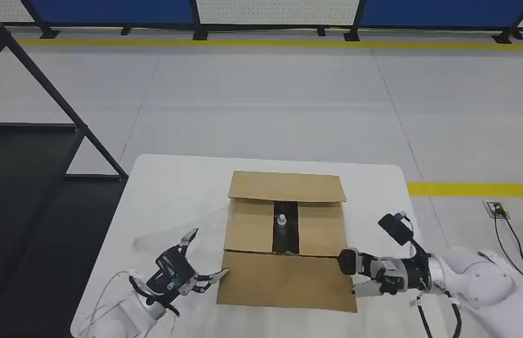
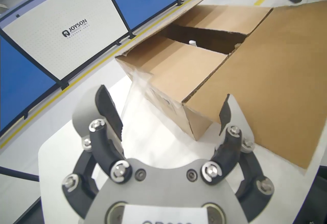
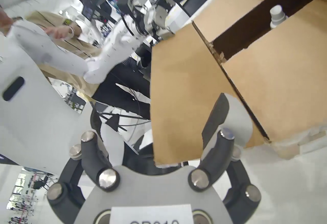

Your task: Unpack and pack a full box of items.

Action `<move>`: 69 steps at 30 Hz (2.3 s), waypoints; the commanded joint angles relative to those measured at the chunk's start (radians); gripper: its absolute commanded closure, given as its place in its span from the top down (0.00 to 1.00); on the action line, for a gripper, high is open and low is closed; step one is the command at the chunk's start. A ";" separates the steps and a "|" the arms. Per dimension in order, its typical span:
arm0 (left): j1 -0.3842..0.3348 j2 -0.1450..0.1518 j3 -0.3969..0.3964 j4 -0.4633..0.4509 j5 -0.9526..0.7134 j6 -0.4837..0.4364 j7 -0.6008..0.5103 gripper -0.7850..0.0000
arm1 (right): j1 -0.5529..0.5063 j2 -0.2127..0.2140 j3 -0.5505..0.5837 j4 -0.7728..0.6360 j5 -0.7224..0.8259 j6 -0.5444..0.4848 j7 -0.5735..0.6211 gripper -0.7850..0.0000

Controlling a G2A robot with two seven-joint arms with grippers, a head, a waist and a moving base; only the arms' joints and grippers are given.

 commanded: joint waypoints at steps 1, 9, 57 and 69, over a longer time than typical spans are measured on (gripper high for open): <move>-0.005 -0.001 0.013 0.014 0.012 0.025 -0.002 1.00 | 0.040 0.002 -0.014 0.027 0.134 0.030 0.030 1.00; -0.021 -0.003 0.038 0.034 0.013 0.054 -0.021 1.00 | 0.053 0.003 -0.013 0.057 0.174 0.041 0.041 1.00; -0.021 -0.003 0.038 0.034 0.013 0.054 -0.021 1.00 | 0.483 -0.362 -0.238 0.617 0.276 0.360 -0.168 1.00; -0.021 -0.003 0.038 0.034 0.013 0.054 -0.021 1.00 | 0.471 -0.364 -0.236 0.591 0.279 0.378 -0.179 1.00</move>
